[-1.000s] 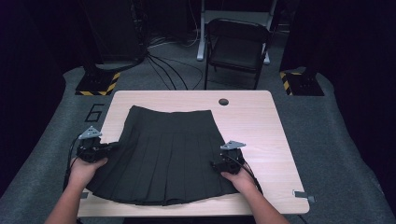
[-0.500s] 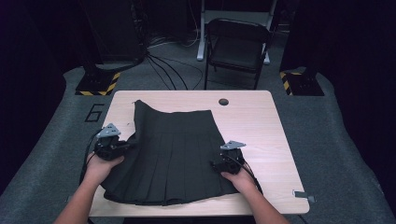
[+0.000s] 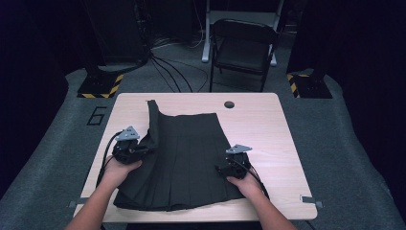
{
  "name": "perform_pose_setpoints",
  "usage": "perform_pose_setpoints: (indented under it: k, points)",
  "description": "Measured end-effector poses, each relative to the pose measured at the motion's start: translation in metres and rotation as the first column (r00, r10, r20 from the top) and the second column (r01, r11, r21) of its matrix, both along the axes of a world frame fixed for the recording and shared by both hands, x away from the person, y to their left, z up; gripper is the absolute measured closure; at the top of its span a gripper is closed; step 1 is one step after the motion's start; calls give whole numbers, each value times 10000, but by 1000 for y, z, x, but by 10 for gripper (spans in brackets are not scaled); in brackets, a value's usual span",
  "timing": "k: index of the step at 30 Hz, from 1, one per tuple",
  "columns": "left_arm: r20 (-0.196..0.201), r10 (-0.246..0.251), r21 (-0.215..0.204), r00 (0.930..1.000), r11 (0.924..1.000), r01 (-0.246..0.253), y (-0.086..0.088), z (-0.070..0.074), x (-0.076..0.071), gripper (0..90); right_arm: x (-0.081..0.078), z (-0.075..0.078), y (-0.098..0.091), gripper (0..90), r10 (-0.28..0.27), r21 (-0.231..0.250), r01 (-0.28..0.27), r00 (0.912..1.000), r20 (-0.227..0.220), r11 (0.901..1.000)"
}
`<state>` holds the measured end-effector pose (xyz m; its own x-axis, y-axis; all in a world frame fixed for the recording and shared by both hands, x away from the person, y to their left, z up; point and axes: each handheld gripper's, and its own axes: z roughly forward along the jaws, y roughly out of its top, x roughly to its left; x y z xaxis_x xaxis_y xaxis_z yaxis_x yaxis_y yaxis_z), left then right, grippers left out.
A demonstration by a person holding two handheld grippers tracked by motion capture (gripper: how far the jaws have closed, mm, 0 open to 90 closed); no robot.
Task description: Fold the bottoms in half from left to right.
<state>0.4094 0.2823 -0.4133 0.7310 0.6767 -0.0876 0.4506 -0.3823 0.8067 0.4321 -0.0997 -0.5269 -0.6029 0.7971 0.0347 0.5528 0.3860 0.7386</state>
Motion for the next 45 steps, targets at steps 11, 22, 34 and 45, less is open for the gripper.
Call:
perform_pose_setpoints:
  k: [11,22,34,45]
  points:
    - [-61,-480,-148,9988,9987,479,-19,0,0,860,0,0,0,149,6,-4,-6,10000,-4,10000]
    - [-260,-1000,-253,9946,9947,993,-48,-10,1,860,0,0,0,149,2,1,-2,10000,4,10000]
    - [-732,-1496,10,9860,9887,1501,-86,-33,6,860,0,0,0,149,-28,19,28,10000,-27,10000]
    - [-839,-1443,-207,9860,9895,1430,-92,-42,4,706,0,0,0,149,-33,22,33,10000,-34,10000]
